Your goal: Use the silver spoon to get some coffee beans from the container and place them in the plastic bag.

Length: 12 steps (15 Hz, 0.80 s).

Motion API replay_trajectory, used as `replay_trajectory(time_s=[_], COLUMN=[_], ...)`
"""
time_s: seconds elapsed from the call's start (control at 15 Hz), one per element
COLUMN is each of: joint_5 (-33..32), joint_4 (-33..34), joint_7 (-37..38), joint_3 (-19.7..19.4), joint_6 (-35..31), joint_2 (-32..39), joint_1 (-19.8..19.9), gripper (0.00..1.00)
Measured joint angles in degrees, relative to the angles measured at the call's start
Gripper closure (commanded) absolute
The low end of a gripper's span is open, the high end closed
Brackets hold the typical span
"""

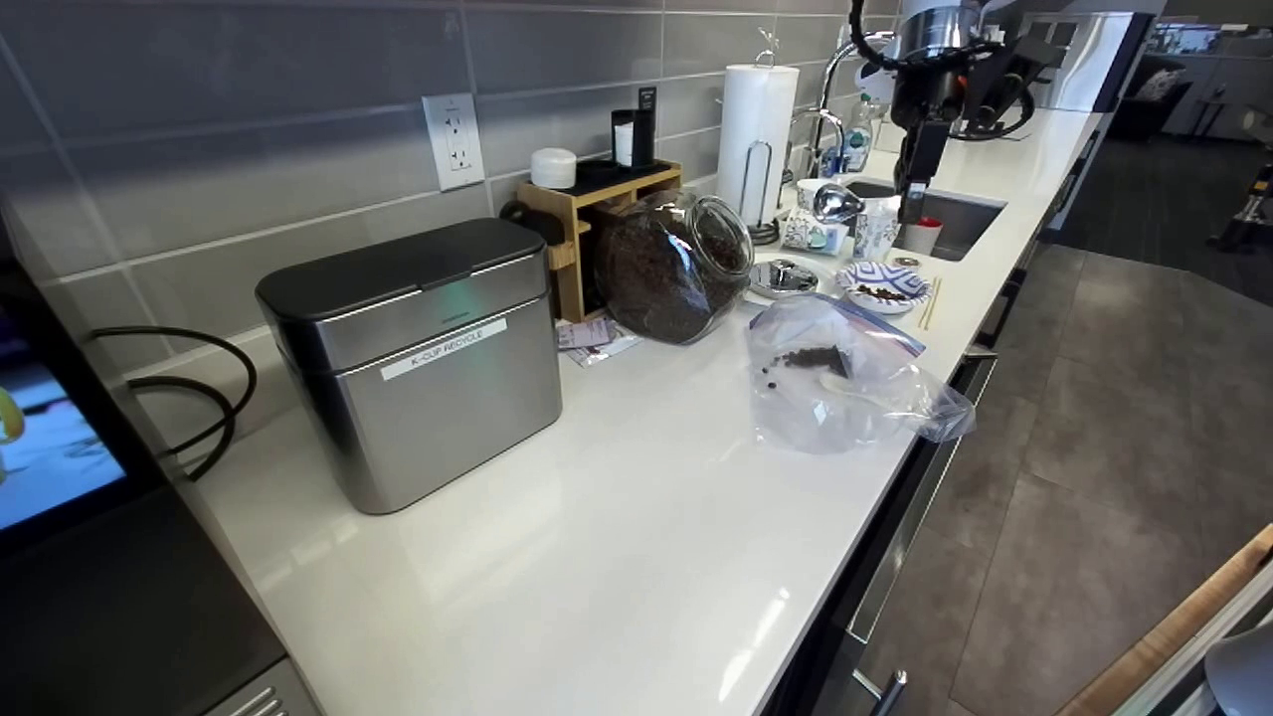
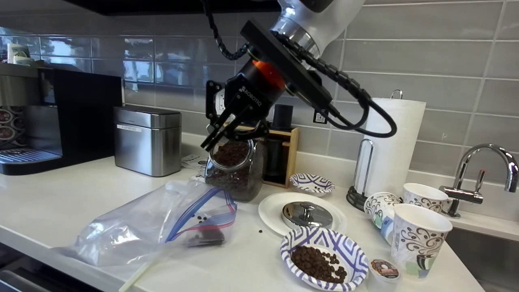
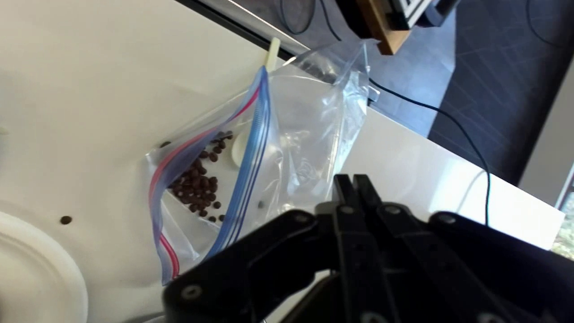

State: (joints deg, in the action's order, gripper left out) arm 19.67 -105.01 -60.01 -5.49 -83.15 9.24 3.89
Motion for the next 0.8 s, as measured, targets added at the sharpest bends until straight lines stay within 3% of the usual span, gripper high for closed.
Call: replay_trajectory(time_s=[0.2,0.8], joint_5=[4.4,12.1], joint_4=[6.2,19.5], joint_7=[3.3,16.2], joint_3=[0.5,3.7], joint_6=[6.5,14.2], joint_2=[5.7,18.0], joint_1=[1.2,4.1], gripper=[0.99,0.99])
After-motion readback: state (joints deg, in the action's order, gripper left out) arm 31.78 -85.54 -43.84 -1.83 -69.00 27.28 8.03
